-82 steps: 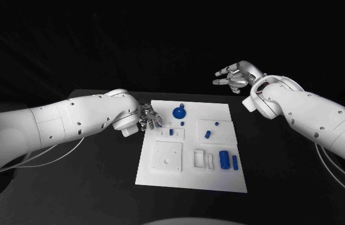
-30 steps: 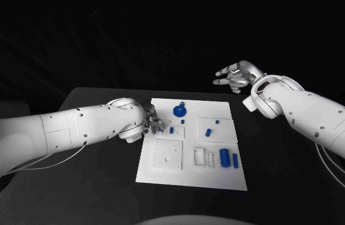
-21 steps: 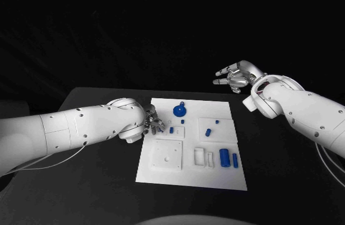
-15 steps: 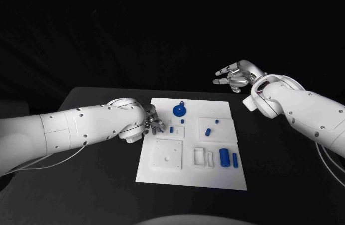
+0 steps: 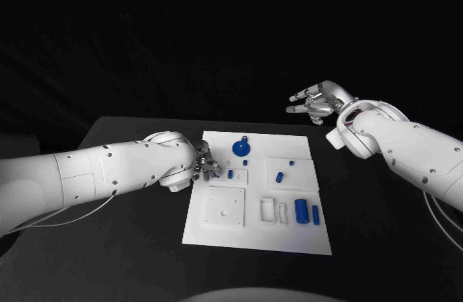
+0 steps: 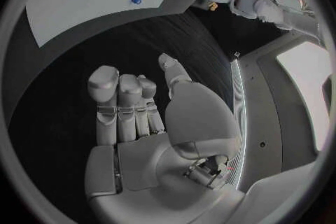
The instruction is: Assemble the parts on the task board
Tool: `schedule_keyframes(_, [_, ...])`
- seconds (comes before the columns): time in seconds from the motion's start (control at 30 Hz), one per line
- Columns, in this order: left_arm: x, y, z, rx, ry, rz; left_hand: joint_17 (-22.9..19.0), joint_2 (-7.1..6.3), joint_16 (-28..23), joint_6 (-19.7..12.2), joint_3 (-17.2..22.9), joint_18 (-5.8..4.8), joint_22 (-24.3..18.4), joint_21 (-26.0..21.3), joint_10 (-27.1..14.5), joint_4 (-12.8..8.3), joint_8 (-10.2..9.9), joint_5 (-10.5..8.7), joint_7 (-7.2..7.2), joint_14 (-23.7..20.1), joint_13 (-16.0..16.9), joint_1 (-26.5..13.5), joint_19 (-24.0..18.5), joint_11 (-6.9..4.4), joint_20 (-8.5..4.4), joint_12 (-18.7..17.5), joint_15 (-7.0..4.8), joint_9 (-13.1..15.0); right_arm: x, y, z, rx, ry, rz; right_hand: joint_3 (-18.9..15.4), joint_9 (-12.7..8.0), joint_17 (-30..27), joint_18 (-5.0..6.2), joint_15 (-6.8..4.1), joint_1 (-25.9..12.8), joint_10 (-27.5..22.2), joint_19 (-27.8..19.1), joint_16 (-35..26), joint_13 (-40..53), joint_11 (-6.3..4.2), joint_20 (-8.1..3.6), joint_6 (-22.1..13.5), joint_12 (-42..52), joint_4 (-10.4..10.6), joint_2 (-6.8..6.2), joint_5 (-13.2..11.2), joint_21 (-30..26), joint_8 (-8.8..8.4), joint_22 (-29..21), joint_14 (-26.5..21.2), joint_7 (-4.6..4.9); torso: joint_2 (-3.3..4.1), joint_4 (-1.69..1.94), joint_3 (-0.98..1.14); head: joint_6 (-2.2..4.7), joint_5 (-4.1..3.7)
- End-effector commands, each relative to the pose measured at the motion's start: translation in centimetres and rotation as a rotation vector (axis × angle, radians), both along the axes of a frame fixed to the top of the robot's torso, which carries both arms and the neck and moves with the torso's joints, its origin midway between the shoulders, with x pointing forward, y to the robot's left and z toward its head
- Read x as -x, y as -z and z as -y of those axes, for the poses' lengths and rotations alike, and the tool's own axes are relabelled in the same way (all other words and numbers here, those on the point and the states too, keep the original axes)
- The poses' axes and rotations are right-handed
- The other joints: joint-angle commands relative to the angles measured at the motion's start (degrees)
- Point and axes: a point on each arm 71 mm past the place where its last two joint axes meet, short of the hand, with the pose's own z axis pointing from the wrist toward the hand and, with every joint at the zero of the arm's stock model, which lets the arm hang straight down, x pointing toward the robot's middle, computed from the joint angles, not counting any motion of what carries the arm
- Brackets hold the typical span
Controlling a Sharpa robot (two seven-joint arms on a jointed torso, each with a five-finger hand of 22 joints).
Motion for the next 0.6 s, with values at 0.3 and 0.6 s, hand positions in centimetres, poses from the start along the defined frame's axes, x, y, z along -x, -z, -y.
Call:
schedule_keyframes(0.3, [0.09,0.37,0.20,-0.034,0.027,-0.015,-0.05,0.31,0.18,4.93,0.78,0.74,1.02,0.27,2.72,-0.33,0.14,0.29,-4.58,0.18,-0.07,1.05,0.00,-0.32,0.39,0.05,0.06,4.16,0.04,0.10,-0.08,0.007,-0.009,-0.003,0.31,-0.07,-0.01,0.87,-0.23,-0.40,-0.21,2.07,-0.18,0.06,-0.09,0.14,0.42,0.04,0.08,0.28,0.19,-0.12,-0.34,5.76,-0.29,0.09,0.01,0.00,-0.06,-0.04,-0.03])
schedule_keyframes(0.6, [0.03,0.74,0.92,-0.045,0.046,-0.032,-0.07,0.31,0.22,4.97,0.72,0.74,1.01,0.29,2.73,-0.22,0.10,0.08,-4.58,0.16,-0.07,1.14,-0.02,-0.31,0.41,0.07,0.08,4.16,0.05,0.16,-0.07,0.007,-0.010,-0.004,0.31,-0.07,-0.01,0.87,-0.23,-0.40,-0.21,2.07,-0.18,0.06,-0.09,0.14,0.42,0.04,0.08,0.28,0.19,-0.12,-0.34,5.76,-0.29,0.09,0.04,-0.07,-0.04,-0.17,-0.07])
